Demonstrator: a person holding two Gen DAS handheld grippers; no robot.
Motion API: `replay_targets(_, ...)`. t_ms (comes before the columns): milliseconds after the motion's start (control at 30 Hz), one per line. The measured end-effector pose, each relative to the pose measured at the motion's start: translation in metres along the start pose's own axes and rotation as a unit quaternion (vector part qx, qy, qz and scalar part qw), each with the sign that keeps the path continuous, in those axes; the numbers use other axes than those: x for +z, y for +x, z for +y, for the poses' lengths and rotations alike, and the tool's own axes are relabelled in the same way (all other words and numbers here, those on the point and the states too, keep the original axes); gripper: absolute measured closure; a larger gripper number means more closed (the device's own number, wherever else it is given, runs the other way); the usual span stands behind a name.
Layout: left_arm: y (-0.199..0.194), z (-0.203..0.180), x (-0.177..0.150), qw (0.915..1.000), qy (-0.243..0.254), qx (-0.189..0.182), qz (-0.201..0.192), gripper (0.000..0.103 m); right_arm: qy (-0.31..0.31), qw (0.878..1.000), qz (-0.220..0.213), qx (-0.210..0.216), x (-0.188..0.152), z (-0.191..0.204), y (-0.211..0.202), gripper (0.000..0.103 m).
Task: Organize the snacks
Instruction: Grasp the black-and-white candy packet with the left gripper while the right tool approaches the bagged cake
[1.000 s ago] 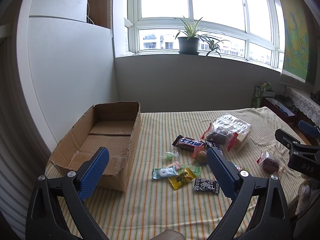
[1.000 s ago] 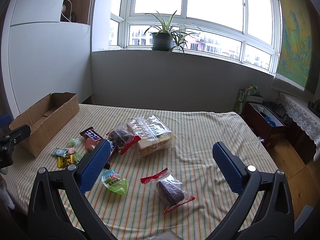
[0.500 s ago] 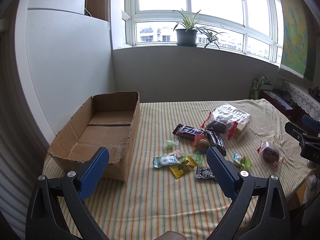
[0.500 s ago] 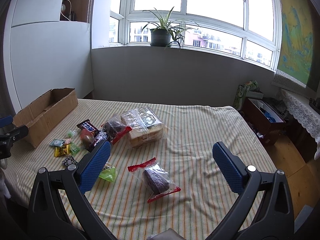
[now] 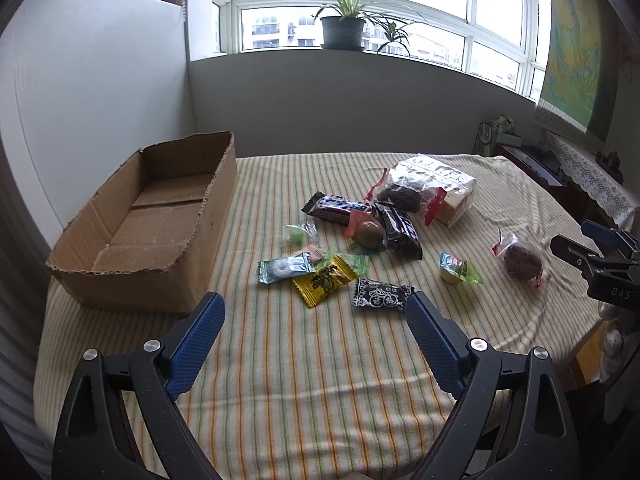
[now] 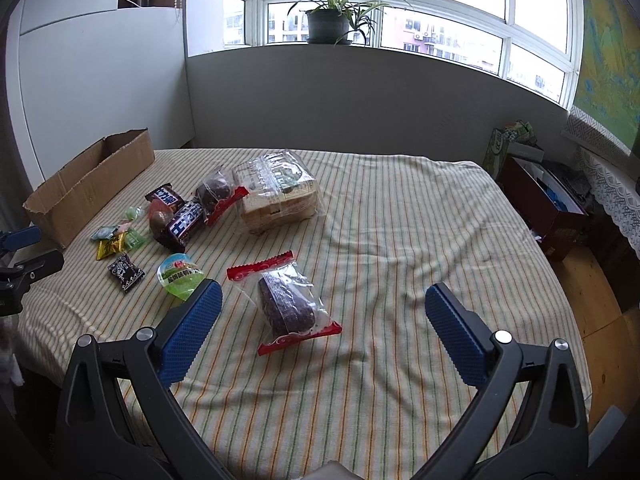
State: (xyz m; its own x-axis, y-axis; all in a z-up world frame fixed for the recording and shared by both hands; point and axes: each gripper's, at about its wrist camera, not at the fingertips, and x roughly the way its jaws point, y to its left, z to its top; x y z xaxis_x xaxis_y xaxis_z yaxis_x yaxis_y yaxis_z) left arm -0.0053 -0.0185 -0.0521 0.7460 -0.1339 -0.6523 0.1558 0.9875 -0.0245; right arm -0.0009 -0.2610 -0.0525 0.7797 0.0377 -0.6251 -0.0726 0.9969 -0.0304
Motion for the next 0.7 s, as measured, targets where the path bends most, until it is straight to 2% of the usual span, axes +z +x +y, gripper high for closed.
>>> replay_targets(367,0.031,-0.012,-0.005,0.9982,0.008,-0.029,0.053,0.028,-0.015,0.999,0.044,0.017,-0.004,0.006,0.03,0.011)
replay_targets(467,0.043,-0.016,-0.002,0.996,0.009,-0.049,0.074,0.028,-0.021,0.998,0.052,0.021,-0.002,0.007,0.037,0.012)
replay_targets(700,0.066,-0.028,0.001,0.9936,0.03,-0.046,0.098,0.028,-0.033,0.997,0.065,0.015,0.0,0.009,0.048,0.012)
